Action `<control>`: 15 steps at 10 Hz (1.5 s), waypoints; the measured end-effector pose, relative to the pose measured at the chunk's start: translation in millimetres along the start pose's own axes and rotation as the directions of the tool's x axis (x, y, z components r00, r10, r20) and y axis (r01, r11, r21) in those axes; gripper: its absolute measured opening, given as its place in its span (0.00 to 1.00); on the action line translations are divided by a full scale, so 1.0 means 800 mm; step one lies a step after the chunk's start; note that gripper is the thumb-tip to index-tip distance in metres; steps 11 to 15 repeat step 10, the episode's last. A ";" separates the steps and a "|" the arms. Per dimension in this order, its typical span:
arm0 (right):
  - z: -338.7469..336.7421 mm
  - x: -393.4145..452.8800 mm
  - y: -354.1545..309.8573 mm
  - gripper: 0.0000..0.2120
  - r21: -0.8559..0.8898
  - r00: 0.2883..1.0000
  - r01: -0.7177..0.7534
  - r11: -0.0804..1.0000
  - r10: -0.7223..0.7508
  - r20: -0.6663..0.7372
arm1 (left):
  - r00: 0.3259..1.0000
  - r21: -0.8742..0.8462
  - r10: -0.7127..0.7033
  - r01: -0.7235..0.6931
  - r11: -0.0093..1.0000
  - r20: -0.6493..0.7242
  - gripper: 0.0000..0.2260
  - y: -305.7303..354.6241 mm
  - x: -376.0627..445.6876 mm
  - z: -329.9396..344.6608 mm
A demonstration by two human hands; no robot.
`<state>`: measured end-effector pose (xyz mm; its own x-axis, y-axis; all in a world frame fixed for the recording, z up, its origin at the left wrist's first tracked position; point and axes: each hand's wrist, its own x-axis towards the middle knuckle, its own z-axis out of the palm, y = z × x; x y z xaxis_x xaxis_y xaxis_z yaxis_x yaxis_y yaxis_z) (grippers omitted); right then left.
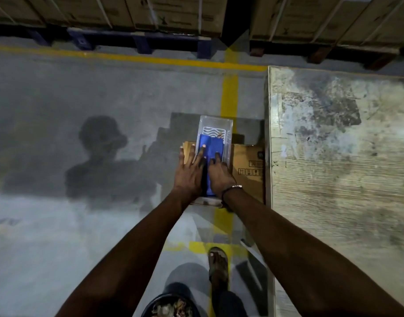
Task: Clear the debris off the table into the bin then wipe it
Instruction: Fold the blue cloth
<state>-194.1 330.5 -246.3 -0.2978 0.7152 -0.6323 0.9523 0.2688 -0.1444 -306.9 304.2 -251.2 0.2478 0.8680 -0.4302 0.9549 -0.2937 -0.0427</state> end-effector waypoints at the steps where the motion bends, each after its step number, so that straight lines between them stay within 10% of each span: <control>1: 0.009 0.007 -0.001 0.33 -0.123 1.000 0.010 0.992 -0.009 0.006 | 0.998 0.089 -0.053 0.049 0.995 0.039 0.50 0.001 0.005 0.009; 4: 0.011 0.004 -0.012 0.37 -0.270 0.998 0.020 0.963 -0.002 0.068 | 0.990 0.260 -0.106 0.079 0.962 0.089 0.42 0.014 0.015 -0.005; 7: -0.062 -0.080 -0.009 0.37 -0.106 0.998 0.053 0.993 -0.055 -0.021 | 1.000 0.021 0.029 -0.029 0.999 -0.003 0.31 -0.004 -0.060 -0.075; 10: -0.125 -0.225 -0.008 0.28 0.101 0.957 0.176 0.979 -0.146 -0.249 | 0.967 -0.265 -0.184 0.134 0.955 -0.175 0.22 0.017 -0.178 -0.190; 15: -0.125 -0.225 -0.008 0.28 0.101 0.957 0.176 0.979 -0.146 -0.249 | 0.967 -0.265 -0.184 0.134 0.955 -0.175 0.22 0.017 -0.178 -0.190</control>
